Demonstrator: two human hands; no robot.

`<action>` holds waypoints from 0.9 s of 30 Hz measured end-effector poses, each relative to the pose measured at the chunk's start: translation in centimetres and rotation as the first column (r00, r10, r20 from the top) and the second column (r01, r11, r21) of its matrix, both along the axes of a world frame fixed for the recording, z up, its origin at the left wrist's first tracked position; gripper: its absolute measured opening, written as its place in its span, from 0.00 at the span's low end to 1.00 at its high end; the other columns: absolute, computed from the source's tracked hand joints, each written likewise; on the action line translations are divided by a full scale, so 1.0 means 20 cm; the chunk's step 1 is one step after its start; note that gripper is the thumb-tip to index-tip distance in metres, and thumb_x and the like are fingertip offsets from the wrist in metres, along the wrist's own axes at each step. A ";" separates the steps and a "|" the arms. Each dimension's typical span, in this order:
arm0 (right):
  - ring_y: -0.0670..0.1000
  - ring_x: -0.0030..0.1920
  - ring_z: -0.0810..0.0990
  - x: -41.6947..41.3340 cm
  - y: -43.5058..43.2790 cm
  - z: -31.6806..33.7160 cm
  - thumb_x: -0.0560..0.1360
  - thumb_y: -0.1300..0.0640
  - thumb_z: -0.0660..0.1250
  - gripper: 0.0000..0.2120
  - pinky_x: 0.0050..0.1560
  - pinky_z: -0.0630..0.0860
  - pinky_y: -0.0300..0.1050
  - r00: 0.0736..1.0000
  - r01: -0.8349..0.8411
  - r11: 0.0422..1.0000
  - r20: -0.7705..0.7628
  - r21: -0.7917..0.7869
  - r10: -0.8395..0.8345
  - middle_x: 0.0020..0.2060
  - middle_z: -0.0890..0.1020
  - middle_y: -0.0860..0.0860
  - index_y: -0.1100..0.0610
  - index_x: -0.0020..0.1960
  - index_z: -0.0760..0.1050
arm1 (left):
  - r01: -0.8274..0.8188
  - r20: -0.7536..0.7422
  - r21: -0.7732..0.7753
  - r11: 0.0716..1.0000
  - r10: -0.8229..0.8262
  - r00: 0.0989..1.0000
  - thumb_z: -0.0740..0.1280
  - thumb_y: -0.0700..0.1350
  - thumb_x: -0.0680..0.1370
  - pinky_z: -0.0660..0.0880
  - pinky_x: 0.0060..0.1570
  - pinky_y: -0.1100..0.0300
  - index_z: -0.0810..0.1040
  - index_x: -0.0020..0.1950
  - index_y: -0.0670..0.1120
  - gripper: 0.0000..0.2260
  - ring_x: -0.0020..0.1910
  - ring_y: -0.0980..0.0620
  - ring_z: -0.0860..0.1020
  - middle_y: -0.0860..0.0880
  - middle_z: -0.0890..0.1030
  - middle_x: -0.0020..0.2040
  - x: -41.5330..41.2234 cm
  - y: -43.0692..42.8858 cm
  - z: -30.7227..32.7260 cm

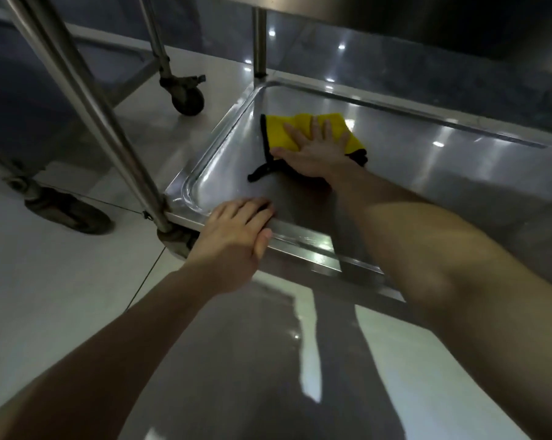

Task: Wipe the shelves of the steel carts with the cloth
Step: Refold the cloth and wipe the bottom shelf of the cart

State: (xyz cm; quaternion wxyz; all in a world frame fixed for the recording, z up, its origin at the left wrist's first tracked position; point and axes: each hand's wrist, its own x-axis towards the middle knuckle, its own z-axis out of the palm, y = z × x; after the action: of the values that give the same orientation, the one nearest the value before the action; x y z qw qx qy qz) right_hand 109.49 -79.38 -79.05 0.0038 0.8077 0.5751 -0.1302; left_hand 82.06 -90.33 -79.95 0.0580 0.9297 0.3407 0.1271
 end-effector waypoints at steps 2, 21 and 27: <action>0.60 0.86 0.36 -0.07 -0.07 0.01 0.69 0.13 0.43 0.48 0.79 0.32 0.75 0.997 -0.071 0.997 0.009 0.000 0.071 0.87 0.39 0.52 0.29 0.84 0.42 | -0.023 -0.004 0.010 1.000 0.023 1.000 0.55 0.52 0.87 0.64 0.77 0.47 0.75 0.80 0.46 0.24 0.75 0.44 0.73 0.48 0.75 0.78 0.00 -0.01 0.00; 0.62 0.85 0.32 -0.22 -1.32 0.07 0.70 0.13 0.48 0.44 0.80 0.39 0.77 0.985 0.140 0.977 0.118 -0.158 -0.122 0.86 0.33 0.53 0.22 0.78 0.30 | 0.019 -0.022 -0.092 0.996 -0.021 1.000 0.55 0.51 0.88 0.62 0.76 0.46 0.74 0.77 0.45 0.21 0.74 0.38 0.70 0.44 0.74 0.77 0.01 0.03 -0.01; 0.64 0.86 0.36 -0.37 -1.20 0.03 0.73 0.16 0.50 0.43 0.79 0.39 0.78 0.991 0.060 0.997 0.122 -0.052 -0.053 0.87 0.38 0.55 0.26 0.82 0.36 | -0.040 -0.046 -0.142 0.989 0.034 0.998 0.58 0.49 0.87 0.63 0.75 0.47 0.73 0.78 0.44 0.21 0.75 0.37 0.70 0.41 0.74 0.77 0.03 0.05 0.05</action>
State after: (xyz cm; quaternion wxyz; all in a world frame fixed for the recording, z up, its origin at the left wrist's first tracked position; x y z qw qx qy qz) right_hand 102.15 -103.41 -78.51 0.0573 0.8296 0.5469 -0.0972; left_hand 82.68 -89.41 -79.01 0.1149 0.9193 0.3672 0.0831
